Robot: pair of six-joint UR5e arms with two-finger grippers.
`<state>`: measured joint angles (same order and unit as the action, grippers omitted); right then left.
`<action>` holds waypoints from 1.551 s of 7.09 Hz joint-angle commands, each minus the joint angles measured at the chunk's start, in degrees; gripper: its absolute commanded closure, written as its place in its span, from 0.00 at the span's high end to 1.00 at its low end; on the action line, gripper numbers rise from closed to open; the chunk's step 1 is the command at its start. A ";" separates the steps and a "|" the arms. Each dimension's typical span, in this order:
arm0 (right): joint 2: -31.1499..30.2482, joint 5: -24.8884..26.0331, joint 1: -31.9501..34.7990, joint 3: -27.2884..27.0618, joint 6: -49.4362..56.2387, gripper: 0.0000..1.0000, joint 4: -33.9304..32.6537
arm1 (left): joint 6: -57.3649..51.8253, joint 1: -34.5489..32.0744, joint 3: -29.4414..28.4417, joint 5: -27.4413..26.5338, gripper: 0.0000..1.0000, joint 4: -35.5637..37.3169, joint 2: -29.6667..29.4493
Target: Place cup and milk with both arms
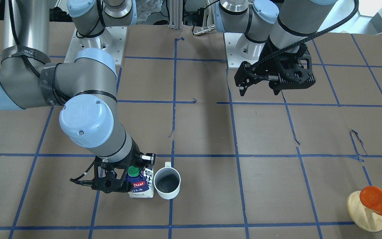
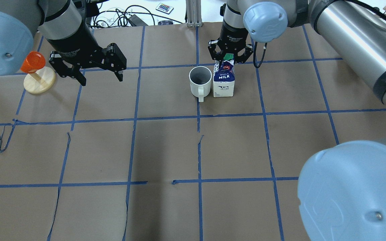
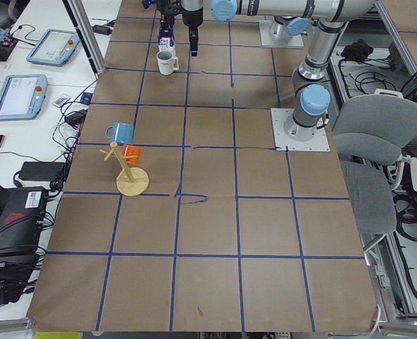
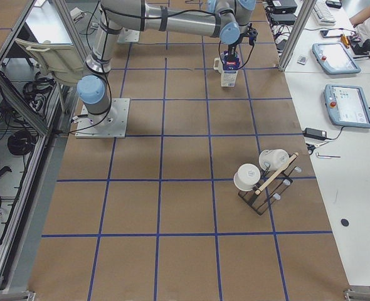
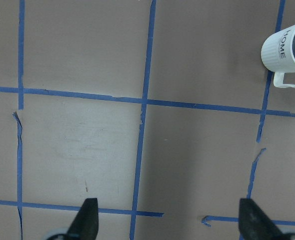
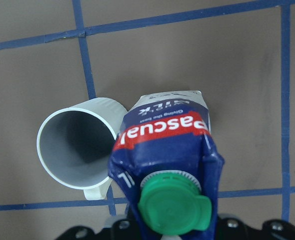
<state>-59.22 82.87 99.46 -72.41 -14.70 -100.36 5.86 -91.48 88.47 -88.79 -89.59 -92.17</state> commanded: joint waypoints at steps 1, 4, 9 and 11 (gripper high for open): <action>0.16 0.62 0.12 -0.01 1.51 1.00 -0.10 | -0.59 0.08 0.13 0.02 1.00 0.03 0.06; -3.42 0.80 -0.06 -0.18 0.90 1.00 0.86 | -0.59 0.16 0.13 -0.07 1.00 0.03 0.15; -17.12 5.01 -6.02 -5.34 11.55 1.00 15.10 | -0.59 0.25 0.13 -0.07 1.00 0.03 0.15; -23.63 5.71 -7.96 -13.06 15.22 1.00 14.32 | -0.67 0.34 -0.05 0.02 1.00 0.11 0.15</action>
<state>-78.90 88.03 92.72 -80.95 -1.92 -85.76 5.25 -91.21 88.55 -88.79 -89.54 -92.02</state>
